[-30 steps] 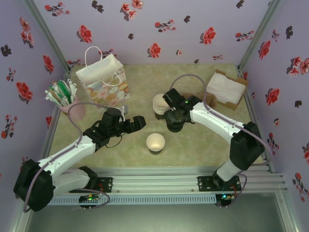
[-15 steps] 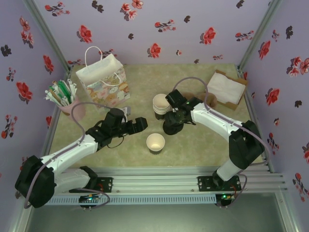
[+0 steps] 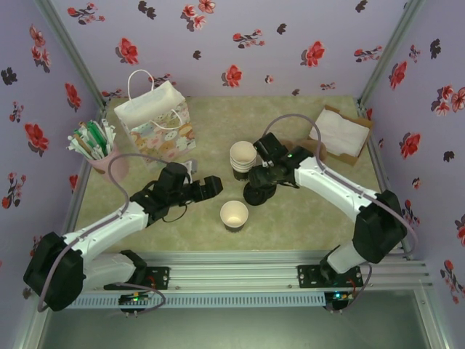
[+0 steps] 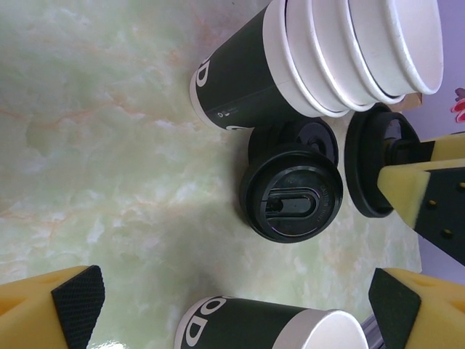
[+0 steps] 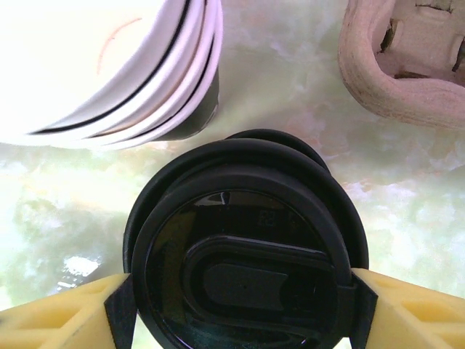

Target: Pack the takeout coffee

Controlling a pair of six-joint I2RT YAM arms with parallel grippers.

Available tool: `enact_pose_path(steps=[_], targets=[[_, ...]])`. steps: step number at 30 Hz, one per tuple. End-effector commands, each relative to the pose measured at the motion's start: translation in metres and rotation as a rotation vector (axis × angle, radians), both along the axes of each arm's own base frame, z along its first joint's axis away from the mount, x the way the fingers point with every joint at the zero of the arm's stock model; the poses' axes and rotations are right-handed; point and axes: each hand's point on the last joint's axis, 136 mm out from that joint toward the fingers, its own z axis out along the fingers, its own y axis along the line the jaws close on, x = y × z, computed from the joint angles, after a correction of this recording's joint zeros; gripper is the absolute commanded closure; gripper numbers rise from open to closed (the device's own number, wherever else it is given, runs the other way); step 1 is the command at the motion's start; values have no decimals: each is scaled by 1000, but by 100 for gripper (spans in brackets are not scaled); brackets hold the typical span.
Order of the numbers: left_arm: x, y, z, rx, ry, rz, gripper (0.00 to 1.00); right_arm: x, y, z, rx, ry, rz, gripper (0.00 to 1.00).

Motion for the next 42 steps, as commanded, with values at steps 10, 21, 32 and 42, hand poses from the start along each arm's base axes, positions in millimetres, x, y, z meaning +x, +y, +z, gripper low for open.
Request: enact_pose_path(steps=[10,21,32,42], targets=[[-11,33,37,-37,-163,94,1,-69,32,54,184,33,171,27],[-21,45,25,-17,-142,108,1,-117,59,42,191,95,308,27],[-21,44,21,-9,-136,105,1,-125,74,18,115,131,357,27],[-19,43,19,-7,-134,108,1,-129,82,14,78,125,388,27]])
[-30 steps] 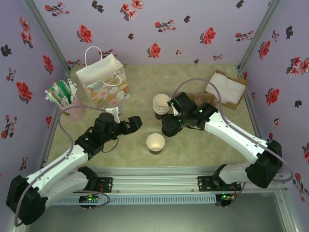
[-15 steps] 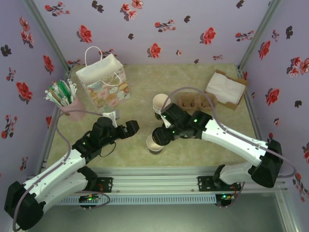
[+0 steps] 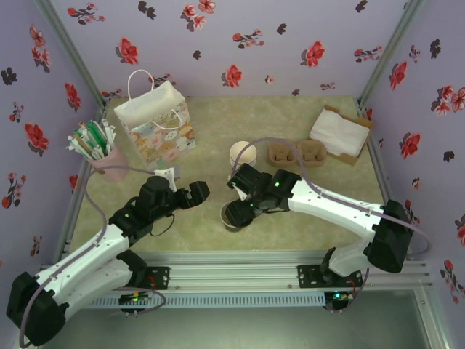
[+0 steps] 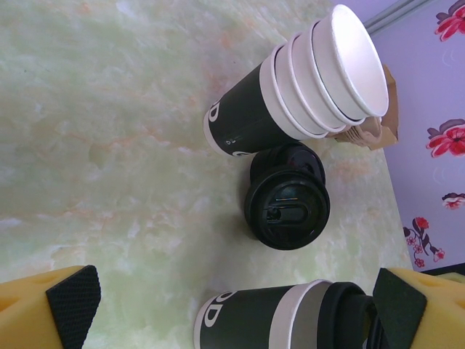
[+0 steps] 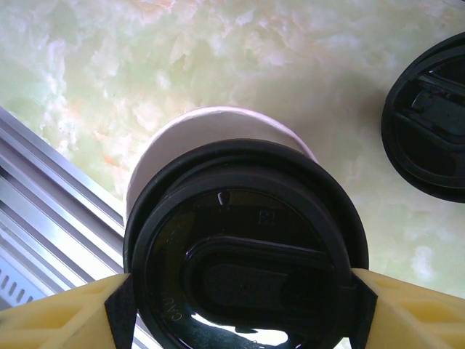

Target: Pack the takeout coffee

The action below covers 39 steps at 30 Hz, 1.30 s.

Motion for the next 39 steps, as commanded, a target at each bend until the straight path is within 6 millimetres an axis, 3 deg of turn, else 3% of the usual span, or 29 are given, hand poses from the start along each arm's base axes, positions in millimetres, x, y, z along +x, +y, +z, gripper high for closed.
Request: enact_pose_path(steps=[1,14,39], targets=[[1,2,-6,18,-1,12,1,3,3,5,-13,-29,2,27],[2,1,-6,20,-3,12,1,8,12,12,-11,-63,15,27],[2,1,-8,20,-3,11,1,3,18,-1,-65,-56,40,27]])
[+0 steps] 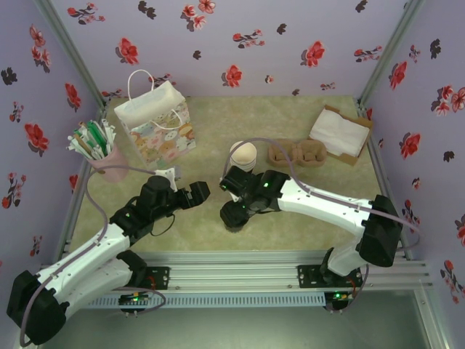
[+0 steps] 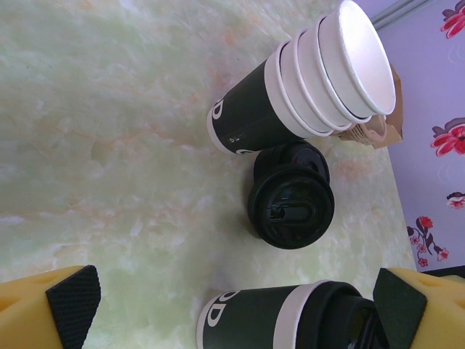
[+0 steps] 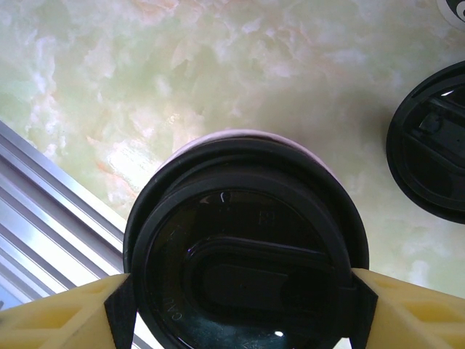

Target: Pack the takeout coffee

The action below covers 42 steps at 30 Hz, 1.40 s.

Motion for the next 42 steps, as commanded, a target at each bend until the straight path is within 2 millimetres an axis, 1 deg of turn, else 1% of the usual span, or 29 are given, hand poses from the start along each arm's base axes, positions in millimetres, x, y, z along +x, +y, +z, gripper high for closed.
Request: enact_pose_path(steps=[1,9,19,28,38,42], targets=[[1,1,-4,12,-12,11,1,2,4,4,-7,-21,15,27],[1,2,-5,13,-12,13,0,3,7,1,-11,-19,16,27],[1,2,-6,12,-10,12,1,0,4,-6,-38,-14,20,27],[2,1,-7,13,-9,12,1,-1,-3,-18,-82,-7,13,27],[2,1,-8,12,-8,14,1,-5,-18,-32,-145,-4,-1,27],[3,0,-9,13,-5,10,1,-6,-20,-37,-161,2,-5,27]])
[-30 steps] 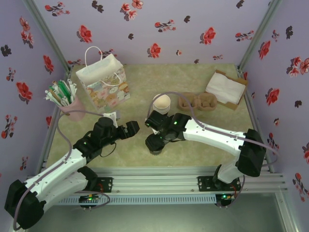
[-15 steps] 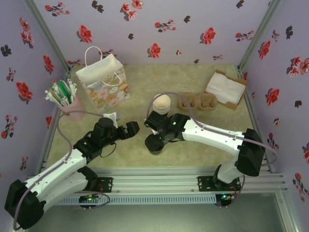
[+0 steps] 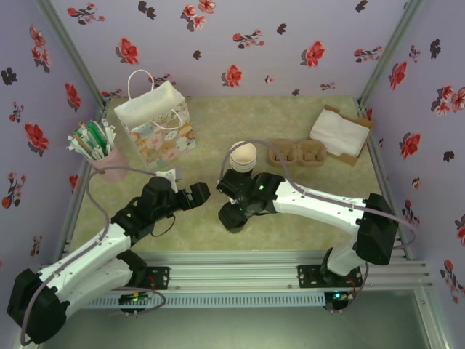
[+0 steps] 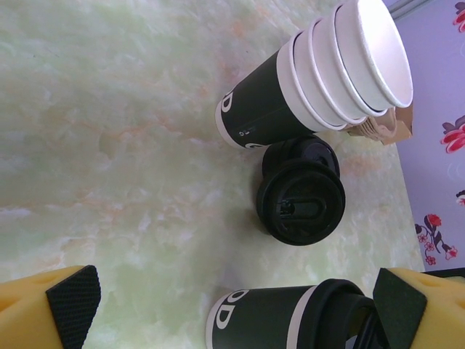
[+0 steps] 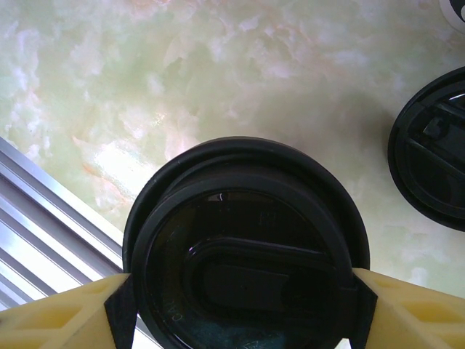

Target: Pack the takeout coffee

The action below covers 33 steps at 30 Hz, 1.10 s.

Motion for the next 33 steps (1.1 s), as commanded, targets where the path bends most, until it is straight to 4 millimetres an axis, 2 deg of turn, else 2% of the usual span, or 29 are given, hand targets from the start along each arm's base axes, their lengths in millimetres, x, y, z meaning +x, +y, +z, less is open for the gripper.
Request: enact_pose_path(steps=[1,5,8,13,16,19,23,28,30,33], targets=[[4,-1,1,0,-21,10,1,-7,-24,-28,-131,28,-16,27],[4,-2,1,-1,-20,8,0,-6,-24,-24,-127,20,-21,27],[4,-2,1,-1,-18,6,1,-1,-19,-6,-92,-8,-29,24],[3,-6,2,0,-4,-11,1,7,-8,30,-8,-61,-39,13],[2,-6,1,8,9,-19,1,10,-4,41,19,-79,-44,9],[0,-9,0,8,26,-37,1,11,-3,43,23,-82,-48,8],[-8,-20,0,-8,61,-94,7,15,-15,54,49,-129,-101,10],[-26,-41,1,29,112,-197,19,18,-39,71,177,-134,-206,22],[-33,-49,1,47,129,-232,24,17,-48,70,231,-109,-237,25],[-39,-57,-5,77,158,-266,33,14,-58,56,287,-42,-282,33]])
